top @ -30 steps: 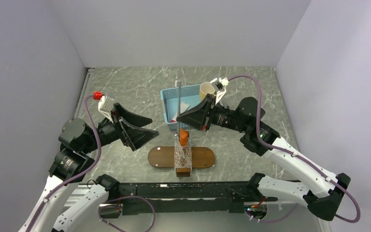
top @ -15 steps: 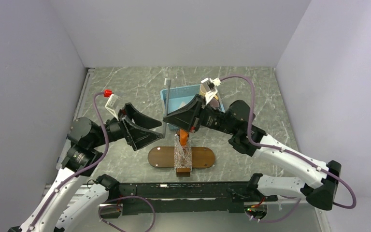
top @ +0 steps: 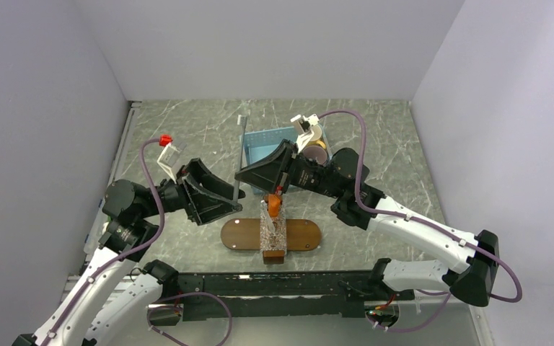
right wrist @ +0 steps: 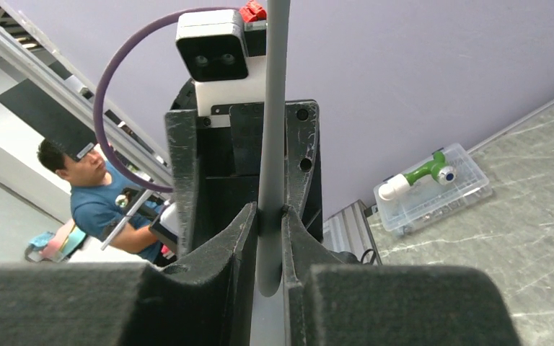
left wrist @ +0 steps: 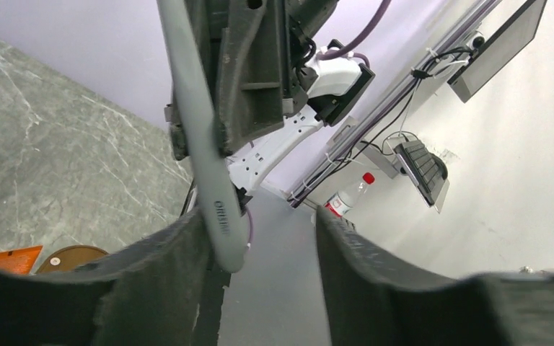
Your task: Prepare toiletry sets of a toothbrush and toothpaste on the tray
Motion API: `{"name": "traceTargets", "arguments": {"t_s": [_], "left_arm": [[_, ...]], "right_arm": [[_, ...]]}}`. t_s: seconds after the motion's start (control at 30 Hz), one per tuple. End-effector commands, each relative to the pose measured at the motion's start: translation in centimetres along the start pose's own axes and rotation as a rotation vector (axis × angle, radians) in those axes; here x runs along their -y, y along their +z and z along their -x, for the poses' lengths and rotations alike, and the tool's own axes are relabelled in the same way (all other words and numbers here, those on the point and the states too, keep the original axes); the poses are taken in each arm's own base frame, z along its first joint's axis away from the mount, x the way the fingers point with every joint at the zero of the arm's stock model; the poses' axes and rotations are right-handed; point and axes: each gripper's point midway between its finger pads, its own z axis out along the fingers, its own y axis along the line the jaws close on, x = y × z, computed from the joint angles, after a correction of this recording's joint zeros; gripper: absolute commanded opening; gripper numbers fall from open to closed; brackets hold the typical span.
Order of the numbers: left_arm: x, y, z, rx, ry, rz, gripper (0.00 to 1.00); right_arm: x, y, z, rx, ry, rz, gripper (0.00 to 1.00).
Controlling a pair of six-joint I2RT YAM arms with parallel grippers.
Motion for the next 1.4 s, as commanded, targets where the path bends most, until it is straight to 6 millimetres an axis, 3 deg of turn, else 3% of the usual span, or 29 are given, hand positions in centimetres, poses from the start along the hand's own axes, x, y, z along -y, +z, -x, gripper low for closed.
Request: {"name": "traceTargets", "arguments": {"t_s": [0.0, 0.2, 0.3, 0.33, 0.4, 0.43, 0.53, 0.63, 0.83, 1.13, 1.37], "left_arm": [[1.1, -0.3, 0.0, -0.002, 0.054, -0.035, 0.54], [0.9, -0.3, 0.0, -0.004, 0.066, -0.019, 0.25], [0.8, -0.3, 0.1, -0.006, 0.067, -0.014, 0.02], [0.7, -0.3, 0.1, -0.006, 0.067, -0.009, 0.00], [0.5, -0.3, 0.1, -0.005, 0.071, 0.000, 0.00], [0.5, -0.3, 0.0, -0.005, 0.073, 0.006, 0.00], [-0.2, -0.6, -0.2, -0.009, 0.073, 0.051, 0.00], [-1.2, -0.9, -0.7, -0.017, 0.082, 0.102, 0.00], [-2.3, -1.9, -2.7, -0.077, 0.076, 0.158, 0.00], [-2.0, -3.6, -6.8, -0.209, 0.040, 0.115, 0.00], [-0.4, -5.2, -9.3, -0.295, 0.045, 0.052, 0.00]], "right_arm": [[-1.9, 0.1, 2.0, 0.071, -0.028, 0.049, 0.00], [-1.6, -0.1, 1.8, 0.068, -0.027, 0.036, 0.00], [-1.6, -0.1, 1.5, 0.053, -0.030, 0.037, 0.00], [-1.6, -0.1, 1.4, 0.048, -0.034, 0.036, 0.00], [-1.3, -0.2, 1.4, 0.037, -0.050, 0.016, 0.00], [-1.1, -0.3, 1.4, 0.029, -0.067, -0.002, 0.07], [-0.2, -0.7, 1.1, -0.030, -0.146, -0.073, 0.40], [0.1, -1.3, 1.9, -0.063, -0.232, -0.142, 0.55], [0.4, -3.5, 3.2, -0.129, -0.401, -0.252, 0.59], [-1.1, -4.1, 1.5, -0.399, -0.511, -0.159, 0.61], [-1.8, -5.5, 0.6, -0.556, -0.586, -0.096, 0.64]]}}
